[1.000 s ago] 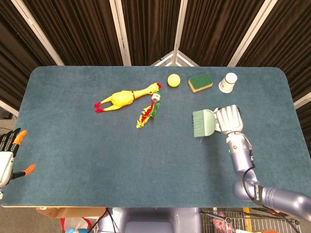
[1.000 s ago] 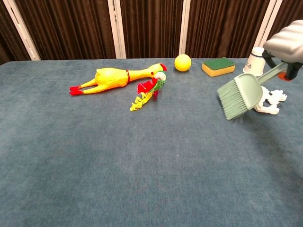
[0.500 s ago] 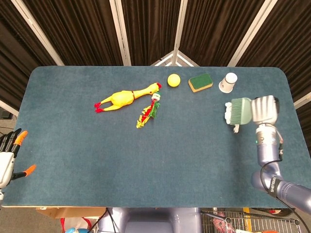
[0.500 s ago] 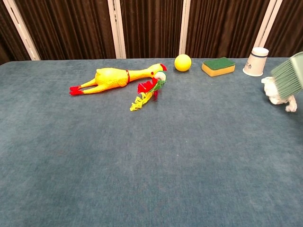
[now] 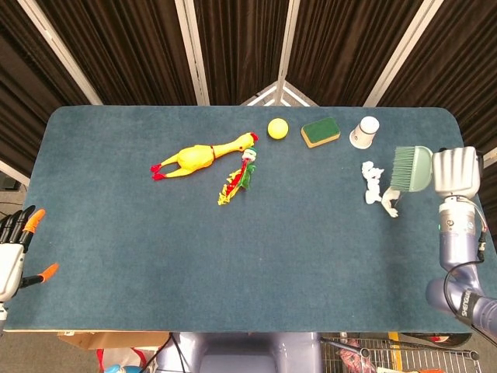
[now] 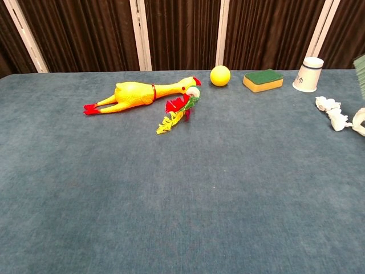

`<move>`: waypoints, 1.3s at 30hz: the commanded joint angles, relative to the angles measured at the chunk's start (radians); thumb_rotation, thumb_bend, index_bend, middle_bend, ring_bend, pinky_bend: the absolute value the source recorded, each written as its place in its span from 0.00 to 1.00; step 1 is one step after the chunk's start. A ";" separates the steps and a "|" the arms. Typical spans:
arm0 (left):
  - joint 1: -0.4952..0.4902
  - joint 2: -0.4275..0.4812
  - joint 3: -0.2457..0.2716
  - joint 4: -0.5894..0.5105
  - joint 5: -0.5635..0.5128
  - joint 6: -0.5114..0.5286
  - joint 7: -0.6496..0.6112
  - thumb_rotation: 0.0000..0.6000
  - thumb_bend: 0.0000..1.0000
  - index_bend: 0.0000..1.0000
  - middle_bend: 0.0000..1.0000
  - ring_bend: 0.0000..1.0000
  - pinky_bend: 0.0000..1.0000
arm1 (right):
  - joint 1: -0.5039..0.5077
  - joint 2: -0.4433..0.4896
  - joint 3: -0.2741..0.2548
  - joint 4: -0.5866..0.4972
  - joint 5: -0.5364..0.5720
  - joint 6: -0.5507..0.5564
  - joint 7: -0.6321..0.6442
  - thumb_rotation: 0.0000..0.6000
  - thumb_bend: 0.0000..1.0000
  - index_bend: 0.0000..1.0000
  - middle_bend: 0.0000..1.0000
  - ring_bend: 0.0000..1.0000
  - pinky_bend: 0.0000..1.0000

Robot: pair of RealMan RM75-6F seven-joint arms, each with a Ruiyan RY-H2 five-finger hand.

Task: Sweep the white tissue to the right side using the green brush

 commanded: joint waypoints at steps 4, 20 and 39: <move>0.000 -0.002 0.000 0.002 0.002 0.002 0.000 1.00 0.01 0.00 0.00 0.00 0.00 | -0.063 0.113 0.011 -0.278 -0.128 0.043 0.183 1.00 0.60 0.82 0.93 0.96 0.83; 0.001 -0.005 0.005 0.004 0.010 0.004 0.002 1.00 0.01 0.00 0.00 0.00 0.00 | -0.111 -0.050 -0.055 -0.481 -0.173 0.000 0.284 1.00 0.60 0.82 0.93 0.96 0.83; 0.002 0.003 0.005 0.006 0.008 0.000 -0.014 1.00 0.01 0.00 0.00 0.00 0.00 | -0.117 -0.294 -0.085 -0.314 -0.158 0.072 0.198 1.00 0.39 0.16 0.49 0.50 0.61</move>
